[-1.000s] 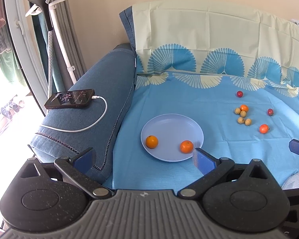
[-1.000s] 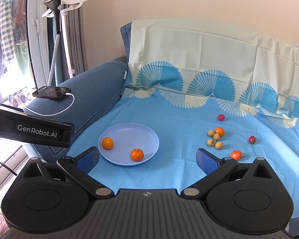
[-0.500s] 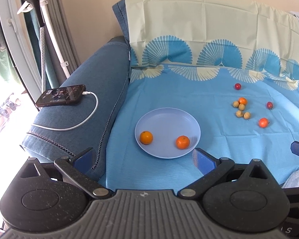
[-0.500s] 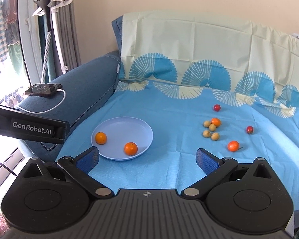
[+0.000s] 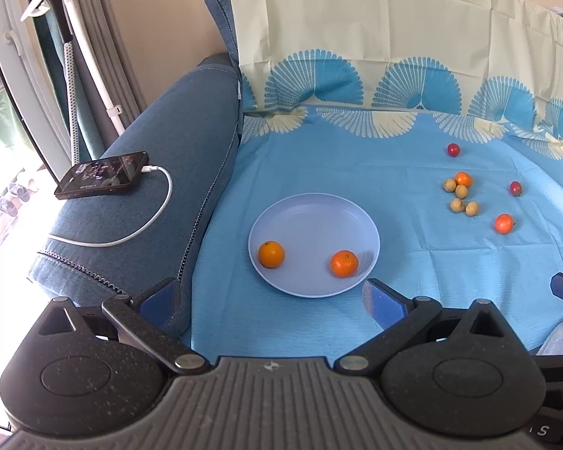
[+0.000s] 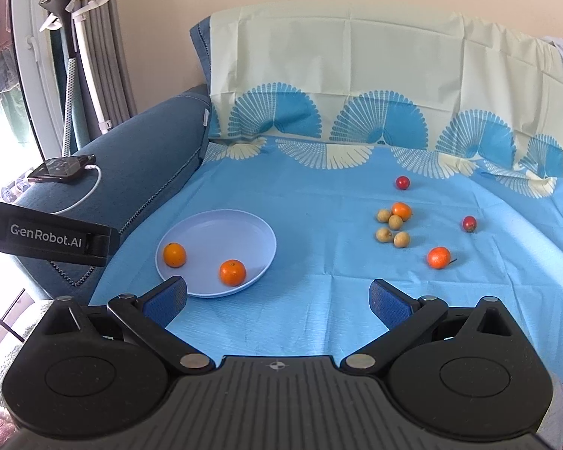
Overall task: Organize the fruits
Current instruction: 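Lift both open tools away from the plate, then move both open tools back toward the remaining fruits, then close the left tool on a tan longan while the right tool grasps an orange tomato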
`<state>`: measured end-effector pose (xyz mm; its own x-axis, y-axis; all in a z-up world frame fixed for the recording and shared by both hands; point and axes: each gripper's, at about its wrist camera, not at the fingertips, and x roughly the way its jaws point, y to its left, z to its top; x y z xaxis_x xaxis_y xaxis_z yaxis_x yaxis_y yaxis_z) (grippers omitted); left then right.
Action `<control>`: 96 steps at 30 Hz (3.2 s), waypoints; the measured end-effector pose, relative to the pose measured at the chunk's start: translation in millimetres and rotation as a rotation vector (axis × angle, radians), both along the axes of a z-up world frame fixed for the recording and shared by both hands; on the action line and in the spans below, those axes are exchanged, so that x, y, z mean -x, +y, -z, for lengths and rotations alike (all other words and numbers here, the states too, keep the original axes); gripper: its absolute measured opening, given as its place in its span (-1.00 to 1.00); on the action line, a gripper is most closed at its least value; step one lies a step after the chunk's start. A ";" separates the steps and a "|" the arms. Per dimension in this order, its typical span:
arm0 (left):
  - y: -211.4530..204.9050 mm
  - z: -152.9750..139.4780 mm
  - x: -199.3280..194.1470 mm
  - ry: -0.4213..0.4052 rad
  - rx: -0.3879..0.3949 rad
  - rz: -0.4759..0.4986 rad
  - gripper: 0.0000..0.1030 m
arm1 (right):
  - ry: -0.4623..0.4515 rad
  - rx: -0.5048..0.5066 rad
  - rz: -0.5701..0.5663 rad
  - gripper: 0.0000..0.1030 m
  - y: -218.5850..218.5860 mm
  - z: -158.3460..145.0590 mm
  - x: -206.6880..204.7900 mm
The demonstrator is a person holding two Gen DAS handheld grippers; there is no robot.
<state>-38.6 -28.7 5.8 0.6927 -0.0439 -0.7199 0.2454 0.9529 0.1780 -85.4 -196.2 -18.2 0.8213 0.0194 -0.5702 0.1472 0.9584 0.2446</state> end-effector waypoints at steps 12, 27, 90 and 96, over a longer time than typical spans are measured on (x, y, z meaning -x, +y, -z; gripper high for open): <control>-28.3 8.7 -20.2 0.036 -0.010 0.022 0.99 | 0.028 -0.019 0.071 0.99 -23.5 16.4 -9.9; -74.3 25.8 -55.0 0.078 -0.037 0.046 0.99 | 0.072 -0.023 0.226 0.99 -73.1 45.8 -22.5; -326.5 206.0 -219.8 0.253 -0.078 0.376 0.18 | 0.119 0.076 0.289 0.24 -208.4 220.9 -167.2; -320.1 199.3 -222.9 0.294 -0.016 0.347 -0.47 | 0.100 0.070 0.282 -0.10 -208.5 218.8 -165.8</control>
<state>184.4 -348.8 -193.6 0.4049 -0.2247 -0.8863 0.5925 0.8028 0.0671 80.4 -404.7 -237.0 0.7285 -0.2436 -0.6403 0.4300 0.8902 0.1506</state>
